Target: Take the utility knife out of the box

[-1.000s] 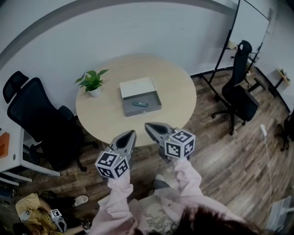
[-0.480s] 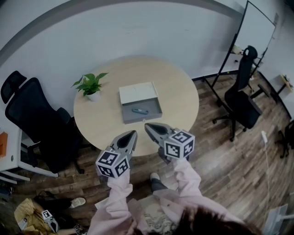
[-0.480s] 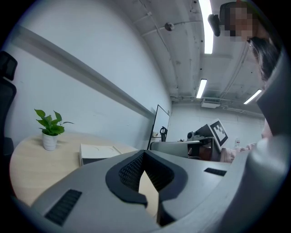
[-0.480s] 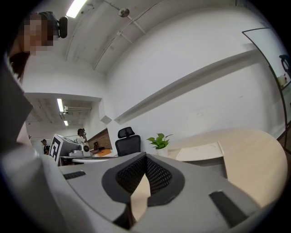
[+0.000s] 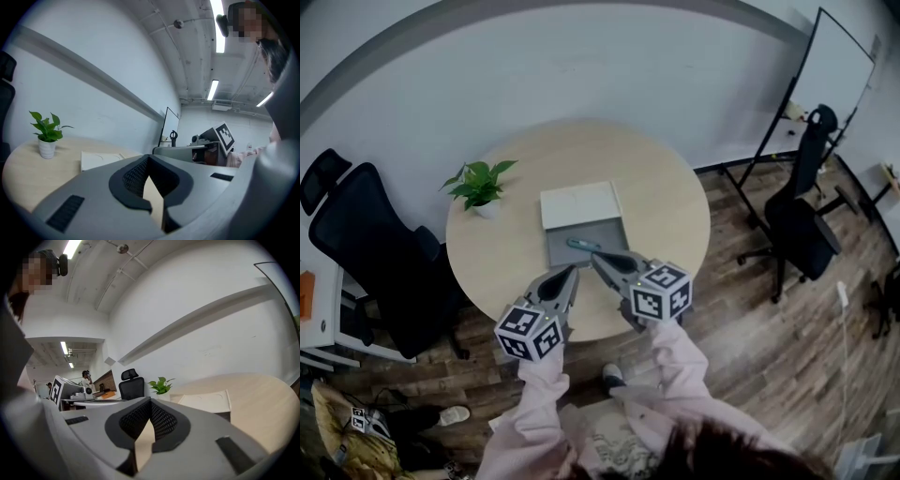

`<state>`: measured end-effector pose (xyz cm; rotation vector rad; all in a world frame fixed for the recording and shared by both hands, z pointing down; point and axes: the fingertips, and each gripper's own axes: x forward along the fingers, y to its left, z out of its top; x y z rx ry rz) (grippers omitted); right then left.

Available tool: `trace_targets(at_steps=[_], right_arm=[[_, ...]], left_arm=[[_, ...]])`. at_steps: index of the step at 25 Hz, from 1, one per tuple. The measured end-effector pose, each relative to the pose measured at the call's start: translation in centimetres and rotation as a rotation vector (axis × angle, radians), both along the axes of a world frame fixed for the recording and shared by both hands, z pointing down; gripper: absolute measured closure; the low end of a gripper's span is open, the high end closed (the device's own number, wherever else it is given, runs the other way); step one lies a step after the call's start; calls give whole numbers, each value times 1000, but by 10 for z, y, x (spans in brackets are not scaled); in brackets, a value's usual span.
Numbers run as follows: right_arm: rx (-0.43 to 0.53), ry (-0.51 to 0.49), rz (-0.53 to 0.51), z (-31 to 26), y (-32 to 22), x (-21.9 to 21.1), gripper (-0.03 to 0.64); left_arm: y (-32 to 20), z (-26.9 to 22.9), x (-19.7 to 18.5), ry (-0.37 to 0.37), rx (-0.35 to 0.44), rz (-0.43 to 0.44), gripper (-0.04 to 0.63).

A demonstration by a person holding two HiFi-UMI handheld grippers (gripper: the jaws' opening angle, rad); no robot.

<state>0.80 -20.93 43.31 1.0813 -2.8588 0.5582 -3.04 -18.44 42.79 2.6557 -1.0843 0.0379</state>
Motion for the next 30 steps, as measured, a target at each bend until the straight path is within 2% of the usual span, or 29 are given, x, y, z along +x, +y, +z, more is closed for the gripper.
trace_targets(at_steps=[14,30], right_arm=[[-60,29,-78,30,-57,2,618],[-127,70,-119,62,-82,-9,618]], left_arm=[[-54,27,3,-9,-57,-79,589],[-76,60,-7,1,-138,-135,589]])
